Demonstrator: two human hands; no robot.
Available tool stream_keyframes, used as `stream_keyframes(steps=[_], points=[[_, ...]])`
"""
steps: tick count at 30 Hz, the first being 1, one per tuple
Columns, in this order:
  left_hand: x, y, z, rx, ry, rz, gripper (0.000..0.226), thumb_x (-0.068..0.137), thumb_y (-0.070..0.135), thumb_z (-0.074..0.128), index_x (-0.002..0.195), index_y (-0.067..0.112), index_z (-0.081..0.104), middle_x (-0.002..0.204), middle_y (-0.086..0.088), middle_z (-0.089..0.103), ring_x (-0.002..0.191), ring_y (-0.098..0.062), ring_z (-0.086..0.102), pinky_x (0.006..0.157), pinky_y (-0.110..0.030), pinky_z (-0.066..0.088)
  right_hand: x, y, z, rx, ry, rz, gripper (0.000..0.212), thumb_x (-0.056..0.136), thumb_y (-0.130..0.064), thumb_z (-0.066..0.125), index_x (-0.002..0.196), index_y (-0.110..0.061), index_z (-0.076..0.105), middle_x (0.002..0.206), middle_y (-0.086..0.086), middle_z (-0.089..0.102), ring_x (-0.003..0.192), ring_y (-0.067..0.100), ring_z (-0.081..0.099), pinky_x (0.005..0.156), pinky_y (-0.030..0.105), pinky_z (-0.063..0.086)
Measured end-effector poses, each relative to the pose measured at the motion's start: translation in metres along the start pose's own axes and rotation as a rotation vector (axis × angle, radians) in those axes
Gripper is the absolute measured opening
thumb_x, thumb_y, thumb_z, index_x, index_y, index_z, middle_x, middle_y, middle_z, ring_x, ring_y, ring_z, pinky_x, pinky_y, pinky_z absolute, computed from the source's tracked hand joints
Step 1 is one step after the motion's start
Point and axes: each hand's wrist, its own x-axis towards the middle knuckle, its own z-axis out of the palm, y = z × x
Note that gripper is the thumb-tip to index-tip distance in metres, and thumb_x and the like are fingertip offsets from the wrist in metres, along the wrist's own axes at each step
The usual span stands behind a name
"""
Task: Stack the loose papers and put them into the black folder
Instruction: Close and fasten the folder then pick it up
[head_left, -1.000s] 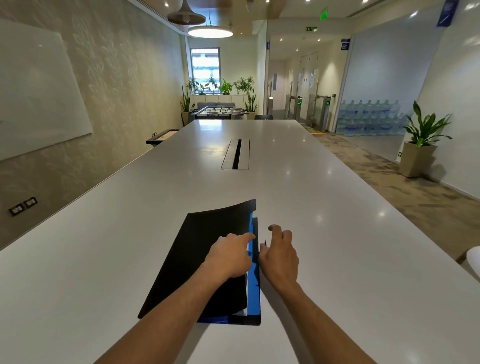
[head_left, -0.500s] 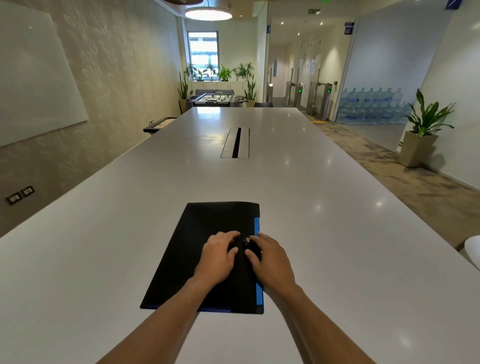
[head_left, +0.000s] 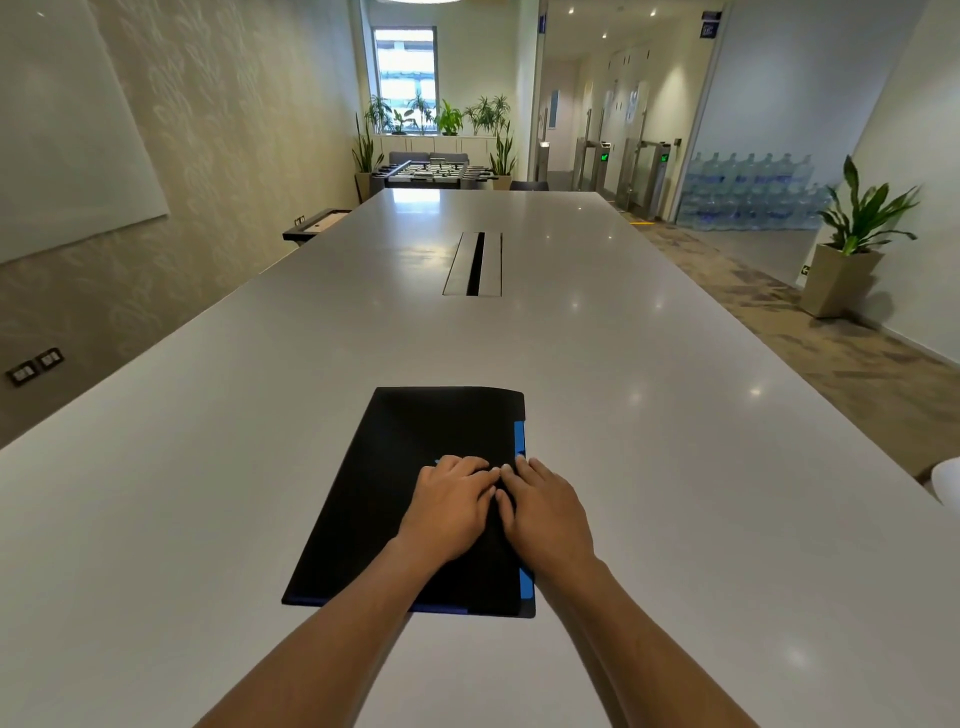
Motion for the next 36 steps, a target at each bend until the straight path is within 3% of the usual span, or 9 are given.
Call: stream_keyframes(steps=[7, 12, 15, 17, 20, 24, 26, 32, 36], points=[[0.0, 0.002, -0.006, 0.009, -0.047, 0.002, 0.037, 0.098, 0.038, 0.037, 0.131, 0.03, 0.052, 0.137, 0.005, 0.051, 0.126, -0.014, 0.04, 0.102, -0.036, 0.03, 0.004, -0.003, -0.008, -0.052, -0.086, 0.003, 0.047, 0.101, -0.042, 0.027, 0.142, -0.024, 0.041, 0.152, 0.004, 0.04, 0.142, 0.021, 0.03, 0.114, 0.041, 0.026], [-0.003, 0.0, -0.015, -0.095, -0.112, -0.033, 0.04, 0.096, 0.039, 0.043, 0.135, 0.033, 0.048, 0.14, 0.007, 0.049, 0.13, -0.013, 0.038, 0.107, -0.039, 0.029, -0.006, -0.01, -0.015, 0.012, -0.159, 0.081, 0.051, 0.101, -0.042, 0.028, 0.148, -0.022, 0.03, 0.157, 0.006, 0.029, 0.144, 0.024, 0.025, 0.118, 0.045, 0.018], [-0.01, 0.0, -0.024, -0.203, -0.048, -0.063, 0.041, 0.092, 0.037, 0.053, 0.132, 0.031, 0.051, 0.132, 0.008, 0.055, 0.121, -0.009, 0.048, 0.103, -0.034, 0.037, -0.018, -0.018, -0.02, 0.079, -0.049, 0.154, 0.055, 0.094, -0.045, 0.043, 0.141, -0.018, 0.038, 0.14, 0.006, 0.047, 0.124, 0.02, 0.047, 0.106, 0.037, 0.04], [-0.016, -0.002, -0.031, -0.175, 0.09, -0.152, 0.038, 0.09, 0.036, 0.057, 0.127, 0.03, 0.055, 0.127, 0.007, 0.058, 0.115, -0.008, 0.052, 0.098, -0.033, 0.041, -0.024, -0.022, -0.027, 0.101, 0.014, 0.228, 0.054, 0.089, -0.048, 0.049, 0.135, -0.019, 0.043, 0.123, 0.002, 0.056, 0.109, 0.018, 0.054, 0.09, 0.03, 0.047], [-0.027, -0.01, -0.043, -0.009, 0.224, -0.373, 0.037, 0.088, 0.041, 0.056, 0.123, 0.029, 0.058, 0.129, 0.003, 0.057, 0.12, -0.017, 0.048, 0.097, -0.043, 0.038, -0.032, -0.024, -0.035, 0.082, -0.006, 0.332, 0.05, 0.088, -0.054, 0.047, 0.124, -0.02, 0.049, 0.111, 0.001, 0.059, 0.099, 0.017, 0.055, 0.074, 0.028, 0.044], [-0.04, -0.021, -0.052, 0.048, 0.043, -0.642, 0.059, 0.087, 0.052, 0.051, 0.139, 0.029, 0.037, 0.15, -0.006, 0.033, 0.138, -0.029, 0.025, 0.105, -0.059, 0.025, -0.042, -0.028, -0.039, 0.049, -0.073, 0.369, 0.046, 0.087, -0.06, 0.046, 0.108, -0.02, 0.052, 0.095, -0.004, 0.056, 0.082, 0.012, 0.052, 0.065, 0.026, 0.04], [-0.043, -0.023, -0.054, 0.001, -0.007, -0.706, 0.066, 0.086, 0.055, 0.051, 0.142, 0.028, 0.03, 0.153, -0.009, 0.026, 0.139, -0.032, 0.023, 0.105, -0.06, 0.026, -0.043, -0.031, -0.039, 0.075, -0.075, 0.372, 0.045, 0.087, -0.061, 0.046, 0.105, -0.021, 0.053, 0.089, -0.006, 0.055, 0.077, 0.009, 0.053, 0.062, 0.024, 0.04], [-0.04, -0.028, -0.068, -0.074, -0.008, -0.772, 0.073, 0.082, 0.058, 0.057, 0.143, 0.028, 0.029, 0.146, -0.01, 0.035, 0.125, -0.033, 0.044, 0.099, -0.053, 0.036, -0.039, -0.034, -0.043, 0.194, -0.099, 0.42, 0.045, 0.083, -0.064, 0.05, 0.102, -0.022, 0.046, 0.092, -0.007, 0.058, 0.076, 0.008, 0.055, 0.056, 0.021, 0.035], [-0.037, -0.046, -0.084, -0.438, 0.098, -0.858, 0.065, 0.078, 0.043, 0.07, 0.134, 0.023, 0.043, 0.129, -0.012, 0.053, 0.106, -0.031, 0.058, 0.087, -0.045, 0.048, -0.035, -0.021, -0.05, 0.585, -0.076, 0.559, 0.032, 0.083, -0.049, 0.063, 0.089, -0.02, 0.05, 0.077, -0.011, 0.056, 0.066, 0.003, 0.056, 0.051, 0.016, 0.038]])
